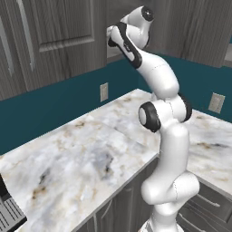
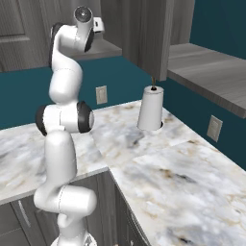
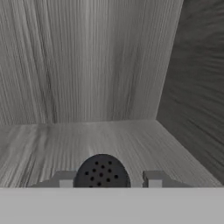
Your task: There are various items on the counter. Only move the condiments/shakers into the cabinet.
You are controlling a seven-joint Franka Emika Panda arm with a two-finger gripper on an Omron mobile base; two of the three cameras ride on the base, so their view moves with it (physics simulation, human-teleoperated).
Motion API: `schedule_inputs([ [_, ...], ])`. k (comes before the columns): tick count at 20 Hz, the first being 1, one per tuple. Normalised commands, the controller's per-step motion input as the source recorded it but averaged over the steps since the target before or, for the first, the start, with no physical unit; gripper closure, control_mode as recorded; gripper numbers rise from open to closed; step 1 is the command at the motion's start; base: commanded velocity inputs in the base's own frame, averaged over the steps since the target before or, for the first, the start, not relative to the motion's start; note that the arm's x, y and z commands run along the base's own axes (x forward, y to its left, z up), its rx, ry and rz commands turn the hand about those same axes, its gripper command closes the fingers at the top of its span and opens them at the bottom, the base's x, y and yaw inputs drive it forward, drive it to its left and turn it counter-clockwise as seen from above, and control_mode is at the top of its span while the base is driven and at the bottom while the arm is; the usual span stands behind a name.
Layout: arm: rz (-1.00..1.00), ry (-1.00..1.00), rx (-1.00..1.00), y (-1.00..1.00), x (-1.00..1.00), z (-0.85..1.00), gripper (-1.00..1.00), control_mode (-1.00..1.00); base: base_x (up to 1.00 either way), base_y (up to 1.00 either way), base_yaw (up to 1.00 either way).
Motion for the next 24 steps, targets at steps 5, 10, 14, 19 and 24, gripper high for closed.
schedule_inputs([
  [5,0.0,0.0,0.0,0.04,0.55,-0.11,-1.0,-1.0,0.0,0.0,0.0],
  [10,-0.05,-0.05,0.03,-0.18,-0.45,-0.03,-1.0,-1.0,0.0,0.0,0.0],
  [14,-0.14,-0.28,0.15,-0.71,-1.0,0.0,-1.0,-1.0,0.0,0.0,0.0],
  [19,-0.02,-0.32,0.02,-0.55,-1.0,-0.5,-1.0,-1.0,0.0,0.0,0.0],
  [24,0.0,-0.09,-0.09,-0.18,-1.0,-1.0,-1.0,-1.0,0.0,0.0,0.0],
])
